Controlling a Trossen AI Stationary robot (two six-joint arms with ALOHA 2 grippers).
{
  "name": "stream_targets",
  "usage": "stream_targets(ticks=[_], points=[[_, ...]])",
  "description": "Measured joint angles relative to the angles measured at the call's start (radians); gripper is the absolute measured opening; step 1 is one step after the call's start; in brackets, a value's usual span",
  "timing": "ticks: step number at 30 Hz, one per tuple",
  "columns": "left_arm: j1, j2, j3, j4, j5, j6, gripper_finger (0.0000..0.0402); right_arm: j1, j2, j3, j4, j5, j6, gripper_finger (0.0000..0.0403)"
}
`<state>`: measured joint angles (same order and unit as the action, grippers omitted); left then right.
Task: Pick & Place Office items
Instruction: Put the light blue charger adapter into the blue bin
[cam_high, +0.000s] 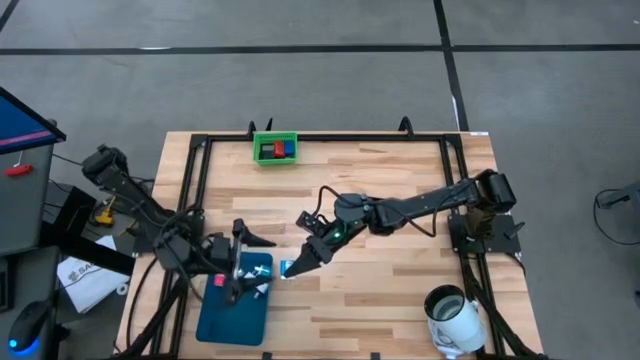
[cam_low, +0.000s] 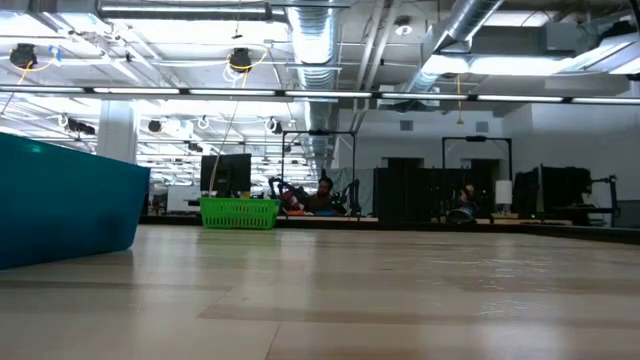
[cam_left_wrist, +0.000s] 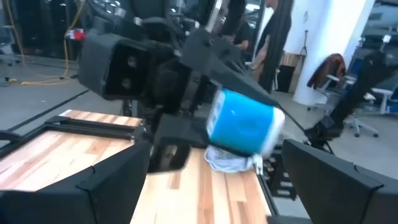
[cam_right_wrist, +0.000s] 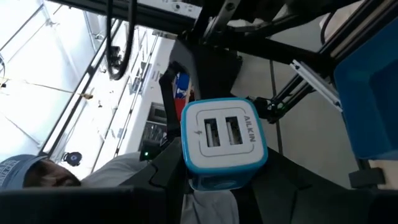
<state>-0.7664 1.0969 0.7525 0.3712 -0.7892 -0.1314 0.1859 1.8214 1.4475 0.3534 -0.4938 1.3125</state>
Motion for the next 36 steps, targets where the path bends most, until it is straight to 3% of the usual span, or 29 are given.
stream_targets(ticks=[10, 36], points=[[0.075, 0.0, 0.0, 0.056, 0.132, 0.0, 0.0361, -0.021, 0.0, 0.0, -0.01, 0.021, -0.02, 0.0135], [0.163, 0.039, 0.0, 0.06, 0.165, -0.002, 0.0341, -0.045, -0.001, 0.0, -0.009, 0.028, -0.033, 0.0135]])
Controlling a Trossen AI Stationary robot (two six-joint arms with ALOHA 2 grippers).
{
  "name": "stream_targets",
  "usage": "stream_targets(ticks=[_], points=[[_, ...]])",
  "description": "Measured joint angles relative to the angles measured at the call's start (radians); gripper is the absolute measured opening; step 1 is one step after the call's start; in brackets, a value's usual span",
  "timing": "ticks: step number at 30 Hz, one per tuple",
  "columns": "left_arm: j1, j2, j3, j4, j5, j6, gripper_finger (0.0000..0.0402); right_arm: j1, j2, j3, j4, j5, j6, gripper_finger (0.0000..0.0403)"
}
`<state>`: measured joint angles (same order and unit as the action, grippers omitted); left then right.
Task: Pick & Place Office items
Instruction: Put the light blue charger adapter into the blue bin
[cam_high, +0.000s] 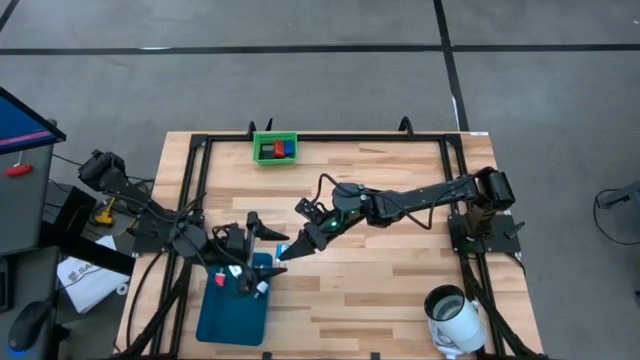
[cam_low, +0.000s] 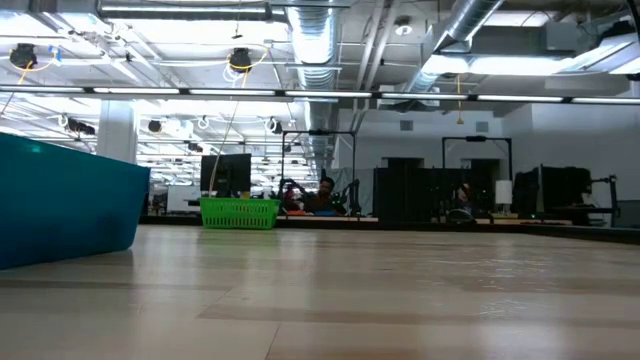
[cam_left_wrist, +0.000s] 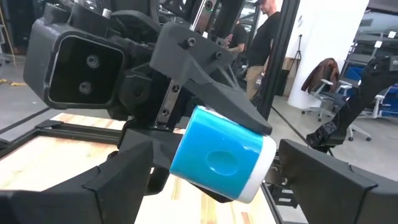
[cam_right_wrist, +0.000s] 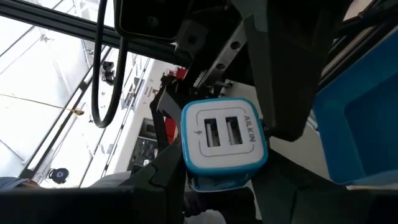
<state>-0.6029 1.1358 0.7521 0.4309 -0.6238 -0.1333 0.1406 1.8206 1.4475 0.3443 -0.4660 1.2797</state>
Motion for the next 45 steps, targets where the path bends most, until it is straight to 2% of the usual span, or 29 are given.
stream_targets(ticks=[21, 24, 30, 43, 45], points=[[0.01, -0.002, 0.0, 0.017, 0.045, -0.007, 0.0295, 0.001, 0.0, 0.0, -0.001, 0.008, -0.005, 0.0135], [0.01, -0.002, 0.001, 0.021, 0.048, -0.007, 0.0273, 0.001, 0.0, 0.0, 0.01, 0.011, -0.003, 0.0135], [0.01, -0.002, 0.001, 0.036, 0.057, 0.006, 0.0199, 0.005, 0.0, 0.0, 0.013, 0.013, 0.016, 0.0135], [0.009, -0.003, 0.0, 0.065, 0.057, 0.004, 0.0199, 0.012, 0.0, 0.0, 0.021, 0.028, 0.017, 0.0135], [0.008, -0.008, 0.0, 0.062, 0.054, -0.002, 0.0199, 0.013, 0.0, 0.001, 0.022, 0.036, 0.017, 0.0159]])
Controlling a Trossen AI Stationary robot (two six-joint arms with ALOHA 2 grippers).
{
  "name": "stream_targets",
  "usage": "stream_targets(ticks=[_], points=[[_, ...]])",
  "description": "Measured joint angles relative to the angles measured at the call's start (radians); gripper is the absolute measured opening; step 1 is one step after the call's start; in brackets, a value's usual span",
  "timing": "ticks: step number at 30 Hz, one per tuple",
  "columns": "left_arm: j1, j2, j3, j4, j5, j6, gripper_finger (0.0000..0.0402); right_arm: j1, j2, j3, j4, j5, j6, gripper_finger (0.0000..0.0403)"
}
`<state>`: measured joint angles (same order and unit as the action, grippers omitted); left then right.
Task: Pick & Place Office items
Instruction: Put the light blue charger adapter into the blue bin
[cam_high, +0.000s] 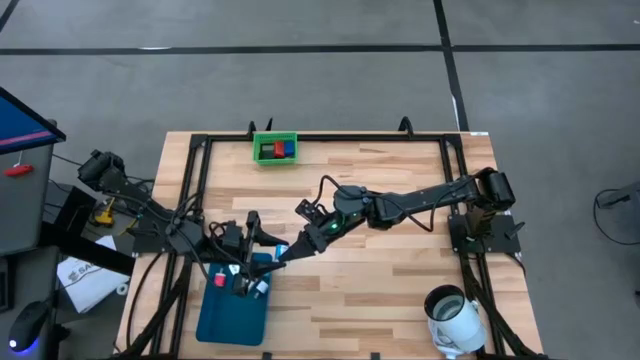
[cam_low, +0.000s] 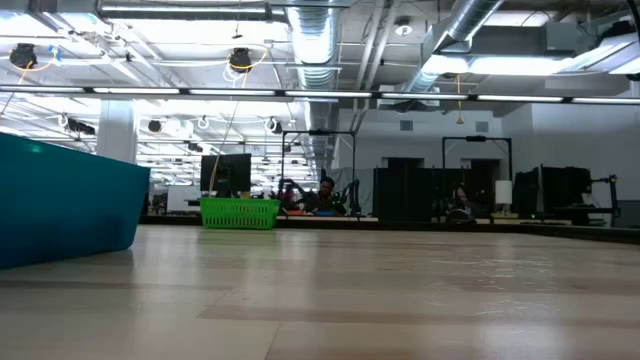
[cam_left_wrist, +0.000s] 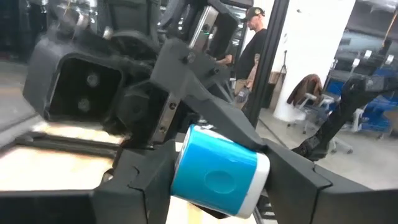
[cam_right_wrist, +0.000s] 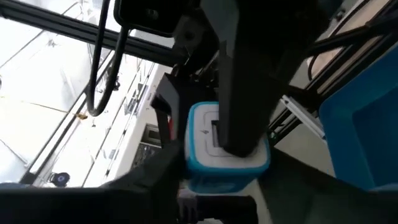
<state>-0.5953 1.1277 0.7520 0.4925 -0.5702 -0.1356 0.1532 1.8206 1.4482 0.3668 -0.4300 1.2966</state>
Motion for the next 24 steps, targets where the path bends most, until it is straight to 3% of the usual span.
stream_targets(ticks=[3, 6, 18, 24], points=[[0.0, -0.009, 0.0, 0.007, -0.004, -0.023, 0.019, 0.002, 0.0, 0.001, 0.002, 0.022, -0.018, 0.0224], [-0.01, -0.024, 0.0, -0.004, -0.012, -0.019, 0.0183, 0.003, 0.0, 0.0, 0.0, 0.039, -0.018, 0.0262], [-0.053, -0.164, 0.0, -0.318, -0.112, -0.088, 0.0182, 0.029, -0.003, 0.0, 0.012, 0.038, -0.009, 0.0274], [-0.112, -0.227, 0.0, -0.528, -0.151, -0.236, 0.0182, 0.058, -0.003, 0.0, -0.064, 0.038, -0.01, 0.0275]])
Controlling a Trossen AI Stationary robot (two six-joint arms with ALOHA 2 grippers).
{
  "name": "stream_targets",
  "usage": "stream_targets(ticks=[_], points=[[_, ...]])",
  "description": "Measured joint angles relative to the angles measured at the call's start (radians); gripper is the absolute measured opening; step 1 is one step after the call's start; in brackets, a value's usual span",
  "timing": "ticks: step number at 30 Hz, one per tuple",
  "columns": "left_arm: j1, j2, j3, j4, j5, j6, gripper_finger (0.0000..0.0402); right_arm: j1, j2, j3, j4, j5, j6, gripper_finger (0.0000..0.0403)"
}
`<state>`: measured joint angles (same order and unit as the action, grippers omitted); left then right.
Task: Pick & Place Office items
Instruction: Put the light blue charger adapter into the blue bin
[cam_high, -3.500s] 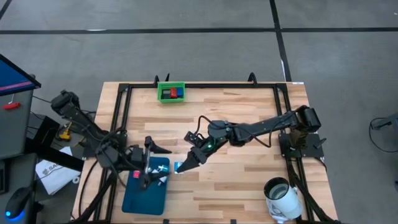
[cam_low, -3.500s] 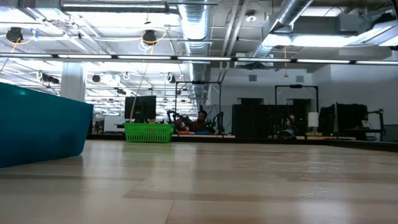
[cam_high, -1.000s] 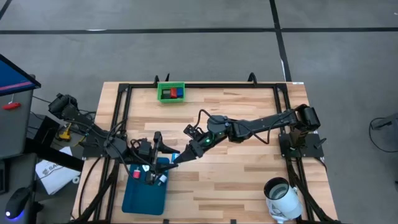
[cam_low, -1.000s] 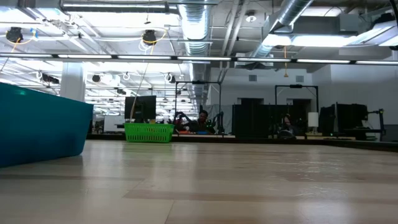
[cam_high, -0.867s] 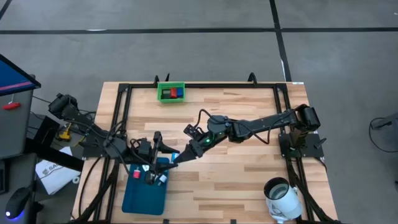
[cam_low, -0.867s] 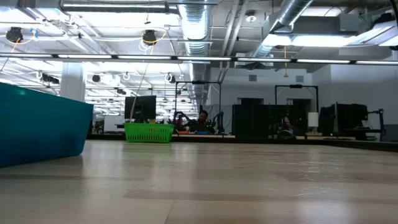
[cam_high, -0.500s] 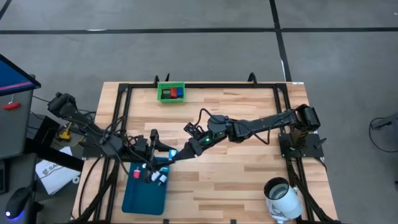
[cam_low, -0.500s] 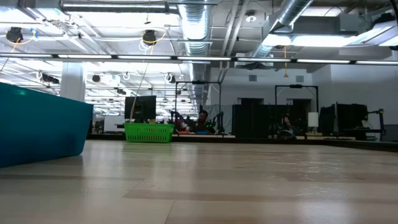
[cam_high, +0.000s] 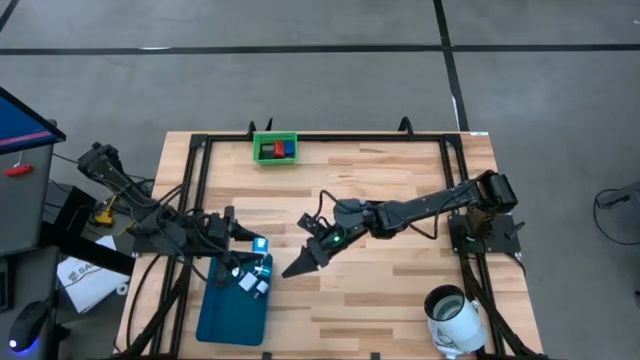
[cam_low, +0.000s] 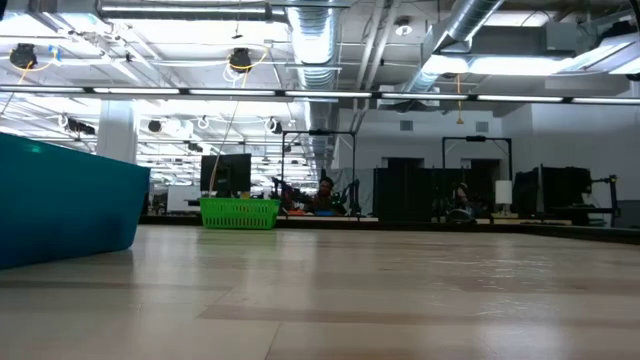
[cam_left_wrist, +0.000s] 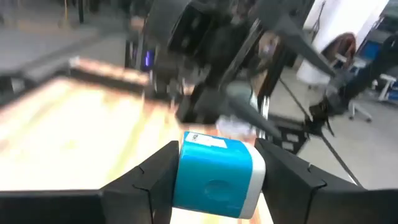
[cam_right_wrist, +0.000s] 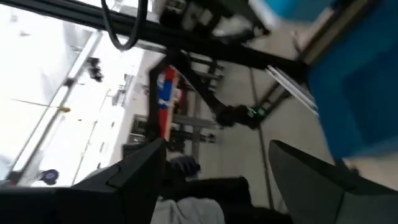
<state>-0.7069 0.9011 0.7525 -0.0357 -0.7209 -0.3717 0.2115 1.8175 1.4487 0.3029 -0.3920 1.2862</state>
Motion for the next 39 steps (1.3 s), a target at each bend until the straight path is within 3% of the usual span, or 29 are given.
stream_targets(ticks=[10, 20, 30, 39], points=[[-0.191, 0.036, 0.0, -0.432, 0.004, -0.537, 0.0182, 0.056, 0.0, 0.0, -0.275, 0.083, -0.036, 0.0275], [-0.359, 0.189, 0.0, -0.523, 0.1, -0.901, 0.0181, 0.098, 0.0, -0.001, -0.342, 0.182, -0.032, 0.0276], [-0.372, 0.39, 0.0, -0.544, 0.213, -1.134, 0.0181, 0.124, 0.0, -0.001, -0.358, 0.269, -0.029, 0.0276], [-0.342, 0.456, 0.0, -0.721, 0.283, -1.312, 0.0181, 0.15, 0.0, -0.001, -0.357, 0.301, -0.022, 0.0276]])
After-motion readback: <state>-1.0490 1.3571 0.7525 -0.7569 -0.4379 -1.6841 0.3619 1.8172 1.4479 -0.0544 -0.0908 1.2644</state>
